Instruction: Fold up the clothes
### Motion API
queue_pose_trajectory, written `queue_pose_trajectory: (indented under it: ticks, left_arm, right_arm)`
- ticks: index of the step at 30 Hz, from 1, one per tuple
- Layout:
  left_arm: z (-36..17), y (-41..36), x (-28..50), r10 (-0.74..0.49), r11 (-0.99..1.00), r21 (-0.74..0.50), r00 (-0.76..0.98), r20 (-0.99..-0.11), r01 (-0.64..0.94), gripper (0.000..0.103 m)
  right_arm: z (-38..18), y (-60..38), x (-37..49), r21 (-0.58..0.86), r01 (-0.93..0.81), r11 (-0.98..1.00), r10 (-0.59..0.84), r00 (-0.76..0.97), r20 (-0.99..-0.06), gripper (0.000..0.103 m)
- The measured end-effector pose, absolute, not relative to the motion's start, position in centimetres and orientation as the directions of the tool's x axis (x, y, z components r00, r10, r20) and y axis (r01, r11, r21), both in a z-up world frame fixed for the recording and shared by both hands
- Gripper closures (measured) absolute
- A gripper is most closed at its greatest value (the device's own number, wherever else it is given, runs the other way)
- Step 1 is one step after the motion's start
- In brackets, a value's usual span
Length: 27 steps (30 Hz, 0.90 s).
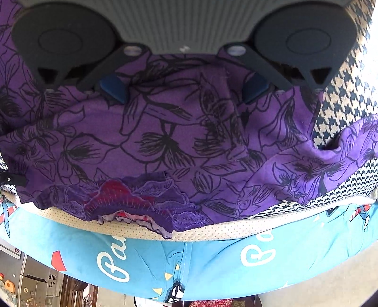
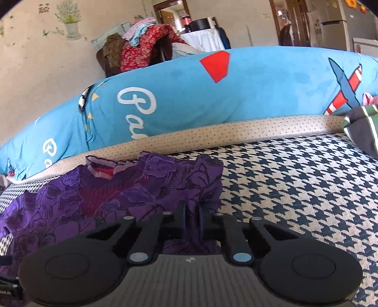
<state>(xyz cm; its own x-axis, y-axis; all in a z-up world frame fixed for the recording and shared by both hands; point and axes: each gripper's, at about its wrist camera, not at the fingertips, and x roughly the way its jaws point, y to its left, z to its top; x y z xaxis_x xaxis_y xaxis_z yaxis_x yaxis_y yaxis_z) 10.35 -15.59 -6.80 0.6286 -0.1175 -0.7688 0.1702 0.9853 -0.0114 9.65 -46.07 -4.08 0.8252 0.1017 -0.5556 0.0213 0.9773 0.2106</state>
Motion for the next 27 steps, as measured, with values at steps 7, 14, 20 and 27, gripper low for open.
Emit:
queue_pose_trajectory:
  ticks: [7,14,20,27]
  left_arm:
    - [-7.2,-15.8,10.2,-0.118,0.985,-0.011,0.621,-0.775,0.174,0.0]
    - [-7.4,-15.7,10.3,-0.117,0.986,-0.016,0.615,-0.78,0.167,0.0]
    - [-7.6,-15.9,10.2,-0.113,0.985,-0.008,0.615,-0.781,0.172,0.0]
    - [-7.7,-15.9,10.1,-0.111,0.985,-0.001,0.617,-0.78,0.175,0.0]
  right_arm:
    - [-4.6,-41.1,8.4,-0.103,-0.187,0.977,0.094,0.81,-0.579,0.087]
    - [-5.4,-39.3,8.3,-0.141,-0.3,0.944,0.154,0.773,-0.616,0.058]
    - [-3.7,-41.0,9.0,0.06,-0.268,0.962,0.249,0.757,-0.604,0.058]
    - [-2.7,-42.7,10.4,0.149,-0.16,0.976,0.217,0.789,-0.575,0.058]
